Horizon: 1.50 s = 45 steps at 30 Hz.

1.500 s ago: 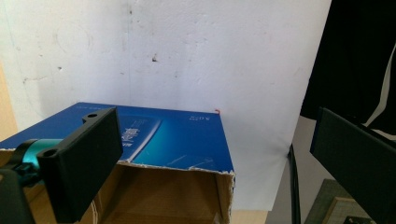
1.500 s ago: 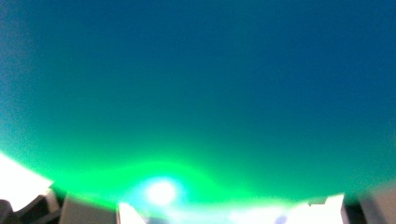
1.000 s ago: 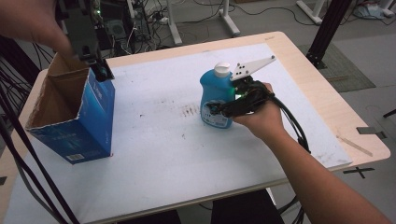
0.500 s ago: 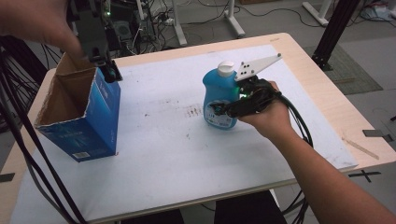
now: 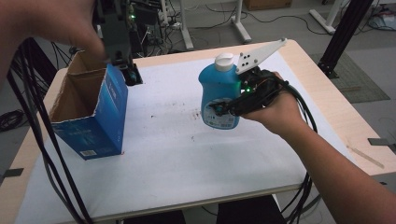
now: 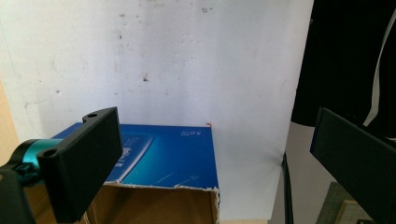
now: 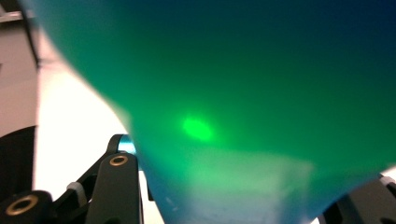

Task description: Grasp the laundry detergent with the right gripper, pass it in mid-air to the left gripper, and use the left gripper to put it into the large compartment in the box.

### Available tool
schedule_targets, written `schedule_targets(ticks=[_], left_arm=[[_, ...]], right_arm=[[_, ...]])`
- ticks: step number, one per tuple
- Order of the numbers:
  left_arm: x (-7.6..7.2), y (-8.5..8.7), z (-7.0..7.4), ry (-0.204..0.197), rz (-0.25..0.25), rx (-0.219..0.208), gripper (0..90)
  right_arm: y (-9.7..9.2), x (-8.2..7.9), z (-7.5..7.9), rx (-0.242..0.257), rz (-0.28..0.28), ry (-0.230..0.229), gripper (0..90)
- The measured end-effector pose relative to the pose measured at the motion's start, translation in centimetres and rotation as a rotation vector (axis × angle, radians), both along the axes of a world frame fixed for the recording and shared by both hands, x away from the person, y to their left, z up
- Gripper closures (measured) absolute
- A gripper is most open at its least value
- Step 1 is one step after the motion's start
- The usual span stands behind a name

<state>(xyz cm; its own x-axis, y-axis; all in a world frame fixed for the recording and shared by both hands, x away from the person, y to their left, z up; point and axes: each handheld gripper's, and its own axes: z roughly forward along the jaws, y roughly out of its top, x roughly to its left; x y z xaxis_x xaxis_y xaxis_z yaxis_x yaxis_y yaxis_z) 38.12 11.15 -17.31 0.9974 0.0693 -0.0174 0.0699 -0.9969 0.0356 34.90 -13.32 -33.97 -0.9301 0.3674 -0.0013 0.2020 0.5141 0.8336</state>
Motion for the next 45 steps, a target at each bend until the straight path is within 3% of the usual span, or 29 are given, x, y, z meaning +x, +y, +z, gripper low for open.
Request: schedule_targets(ticks=[9, 30, 45], left_arm=[[-1.1, -1.7, 0.1, -0.005, -0.041, -0.007, 2.3], [-2.2, -4.6, 0.3, 0.003, -0.099, -0.044, 2.3], [-2.6, -6.1, -0.1, 0.015, -0.130, -0.050, 2.3]], right_arm=[[1.4, -0.3, 1.6, 0.001, 0.088, 0.023, 45.9], [5.0, -1.2, 3.8, -0.012, 0.225, 0.031, 46.0], [6.3, -1.3, 4.8, 0.006, 0.256, 0.021, 46.1]])
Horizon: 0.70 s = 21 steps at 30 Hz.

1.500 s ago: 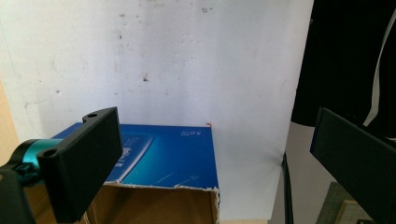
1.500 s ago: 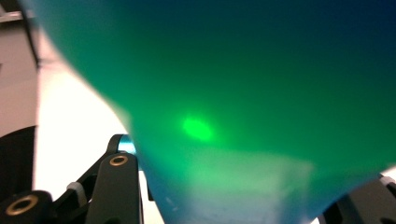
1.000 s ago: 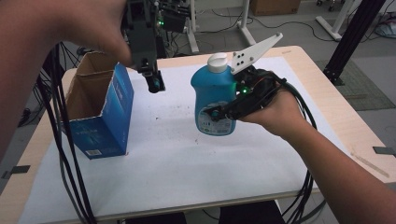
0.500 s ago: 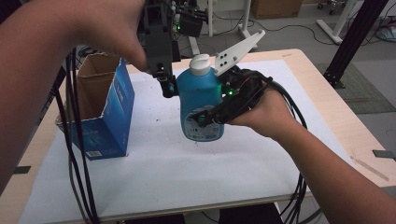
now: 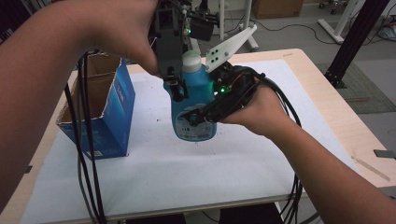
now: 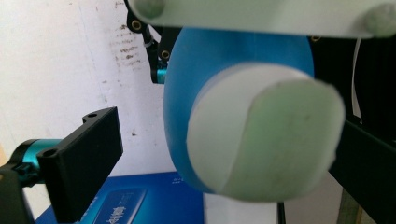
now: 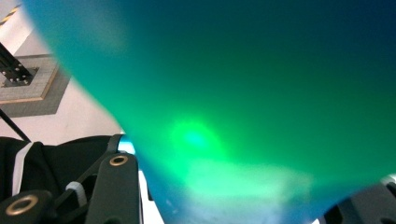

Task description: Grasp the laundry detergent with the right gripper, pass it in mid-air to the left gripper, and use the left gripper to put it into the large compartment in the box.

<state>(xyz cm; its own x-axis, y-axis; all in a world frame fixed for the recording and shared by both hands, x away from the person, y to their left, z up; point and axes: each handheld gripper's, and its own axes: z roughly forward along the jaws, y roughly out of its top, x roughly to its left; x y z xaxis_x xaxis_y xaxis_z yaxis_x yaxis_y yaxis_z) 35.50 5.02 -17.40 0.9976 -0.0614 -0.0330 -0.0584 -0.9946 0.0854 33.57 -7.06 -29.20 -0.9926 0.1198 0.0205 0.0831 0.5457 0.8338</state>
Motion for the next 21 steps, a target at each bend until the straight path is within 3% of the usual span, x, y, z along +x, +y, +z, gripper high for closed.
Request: schedule_targets(ticks=[21], left_arm=[[-0.1, -0.5, -1.1, -0.004, 0.002, -0.010, 2.3]], right_arm=[[0.6, -0.2, 0.2, 0.017, 0.014, 0.023, 46.1]])
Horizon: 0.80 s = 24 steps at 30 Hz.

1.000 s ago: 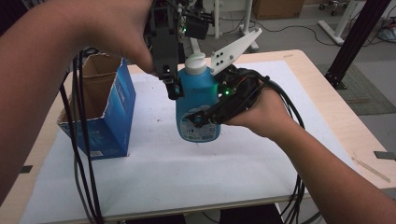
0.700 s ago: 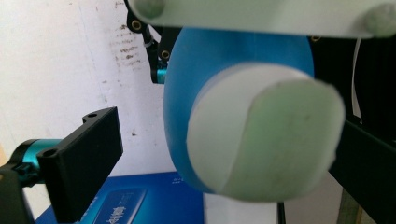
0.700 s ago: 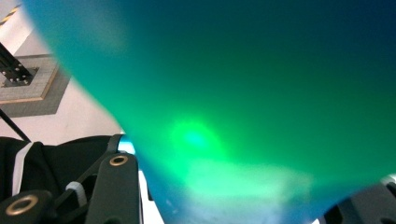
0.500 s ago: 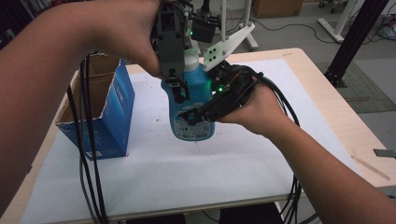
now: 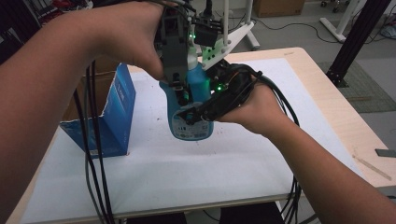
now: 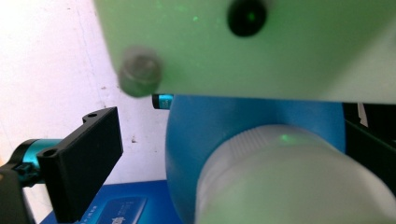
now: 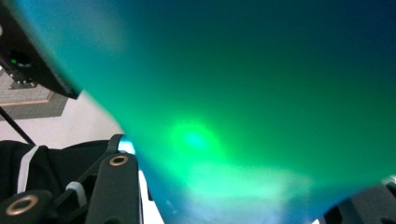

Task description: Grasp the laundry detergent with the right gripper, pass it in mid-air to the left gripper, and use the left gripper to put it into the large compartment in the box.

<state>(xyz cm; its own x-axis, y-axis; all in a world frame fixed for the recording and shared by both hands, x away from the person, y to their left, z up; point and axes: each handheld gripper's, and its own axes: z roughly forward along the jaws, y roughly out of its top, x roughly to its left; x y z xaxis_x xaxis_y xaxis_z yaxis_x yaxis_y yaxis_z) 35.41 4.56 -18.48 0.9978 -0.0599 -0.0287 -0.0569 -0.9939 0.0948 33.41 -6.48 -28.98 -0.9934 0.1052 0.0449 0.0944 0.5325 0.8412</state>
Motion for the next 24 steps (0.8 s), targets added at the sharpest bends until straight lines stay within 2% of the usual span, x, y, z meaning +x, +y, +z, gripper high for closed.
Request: schedule_targets(ticks=[3, 5, 13, 21, 24], left_arm=[[-0.05, 0.01, 0.06, -0.005, 0.003, 0.001, 3.2], [-0.05, 0.01, 0.03, 0.001, 0.000, 0.004, 9.7], [-0.05, 0.07, 0.09, -0.008, 0.007, 0.004, 9.8], [-0.02, 0.04, 0.13, 0.002, 0.007, 0.004, 16.7], [-0.03, -0.02, 0.11, -0.001, 0.007, 0.008, 16.8]], right_arm=[[0.04, 0.02, -0.02, 0.000, 0.000, 0.000, 46.2], [0.04, 0.07, -0.04, 0.001, 0.000, 0.000, 46.1], [0.07, 0.14, -0.08, 0.000, -0.003, -0.001, 46.1], [0.02, 0.18, -0.06, 0.007, -0.006, -0.001, 46.1], [-0.01, 0.22, -0.07, 0.007, -0.008, -0.001, 46.2]])
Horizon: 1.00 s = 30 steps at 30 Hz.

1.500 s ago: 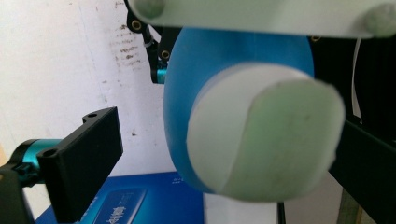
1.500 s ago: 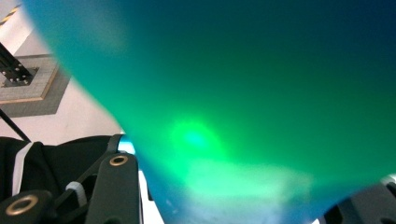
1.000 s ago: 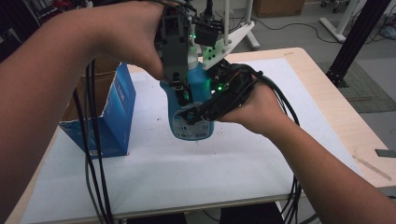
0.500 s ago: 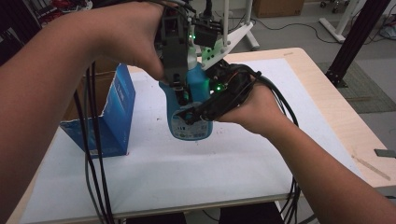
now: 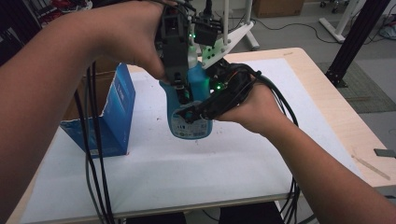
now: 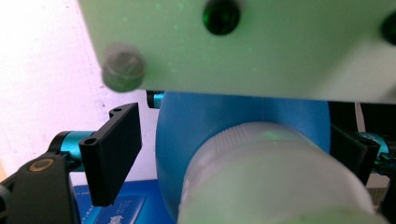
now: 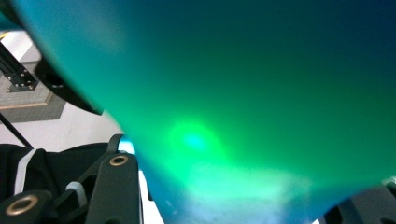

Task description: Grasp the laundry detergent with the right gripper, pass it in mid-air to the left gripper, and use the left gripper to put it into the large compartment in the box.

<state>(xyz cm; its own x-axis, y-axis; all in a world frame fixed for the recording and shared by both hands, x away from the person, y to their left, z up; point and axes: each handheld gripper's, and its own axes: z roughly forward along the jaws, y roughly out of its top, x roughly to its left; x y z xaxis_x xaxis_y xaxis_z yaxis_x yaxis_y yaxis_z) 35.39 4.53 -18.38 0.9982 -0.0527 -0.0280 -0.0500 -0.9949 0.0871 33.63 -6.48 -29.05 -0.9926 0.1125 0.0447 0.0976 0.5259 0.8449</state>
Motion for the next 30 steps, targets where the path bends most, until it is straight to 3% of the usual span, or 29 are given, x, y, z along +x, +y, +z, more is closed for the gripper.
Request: schedule_targets(ticks=[30], left_arm=[[-0.01, 0.09, -0.03, 0.017, 0.006, 0.013, 32.4]], right_arm=[[0.21, 0.07, -0.21, 0.006, -0.004, 0.003, 46.2]])
